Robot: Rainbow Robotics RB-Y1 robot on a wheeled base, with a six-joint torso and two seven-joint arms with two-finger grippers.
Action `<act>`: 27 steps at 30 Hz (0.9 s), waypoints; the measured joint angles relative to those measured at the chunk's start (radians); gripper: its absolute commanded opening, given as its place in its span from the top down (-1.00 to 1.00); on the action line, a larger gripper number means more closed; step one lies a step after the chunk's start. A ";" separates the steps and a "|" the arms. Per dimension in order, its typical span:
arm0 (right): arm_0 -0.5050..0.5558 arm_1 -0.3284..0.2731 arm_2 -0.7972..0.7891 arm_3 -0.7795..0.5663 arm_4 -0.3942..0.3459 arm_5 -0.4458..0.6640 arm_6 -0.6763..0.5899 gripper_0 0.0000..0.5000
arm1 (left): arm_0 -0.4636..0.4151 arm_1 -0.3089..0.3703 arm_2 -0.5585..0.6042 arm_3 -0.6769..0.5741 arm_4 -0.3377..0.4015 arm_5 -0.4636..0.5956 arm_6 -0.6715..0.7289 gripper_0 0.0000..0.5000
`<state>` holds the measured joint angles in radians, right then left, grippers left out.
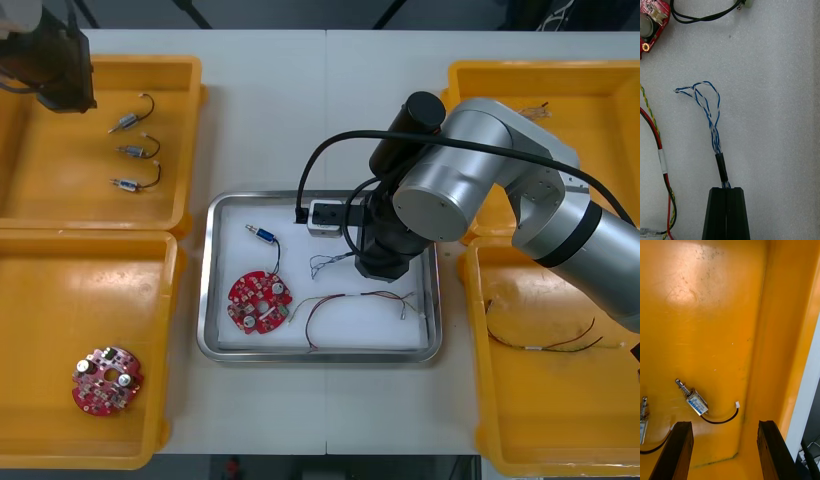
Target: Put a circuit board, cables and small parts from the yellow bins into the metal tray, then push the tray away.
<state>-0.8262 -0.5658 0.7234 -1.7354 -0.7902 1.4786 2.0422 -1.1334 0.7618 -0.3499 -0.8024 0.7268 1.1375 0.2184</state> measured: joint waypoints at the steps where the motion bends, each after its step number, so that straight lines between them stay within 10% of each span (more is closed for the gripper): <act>1: 0.000 0.000 0.000 0.001 0.000 -0.001 0.000 0.97 | 0.000 -0.011 0.000 0.015 -0.009 -0.021 0.000 -1.00; 4: 0.000 -0.001 0.000 0.002 0.000 -0.003 0.000 0.60 | 0.000 -0.043 0.000 0.060 -0.019 -0.076 0.002 -1.00; 6: 0.000 -0.001 0.000 0.003 0.000 -0.003 0.000 -0.36 | 0.000 -0.061 0.000 0.082 -0.019 -0.100 0.008 -1.00; 9: -0.001 -0.003 0.000 0.004 0.000 -0.003 0.000 -1.00 | 0.000 -0.083 0.000 0.105 -0.019 -0.122 0.033 -1.00; 27: -0.007 -0.007 -0.270 -0.046 -0.072 0.330 -0.135 -1.00 | 0.000 -0.140 0.000 0.159 -0.053 -0.129 0.105 -1.00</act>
<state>-0.8330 -0.5731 0.4533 -1.7816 -0.8627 1.8082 1.9069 -1.1339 0.6217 -0.3503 -0.6435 0.6740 1.0086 0.3237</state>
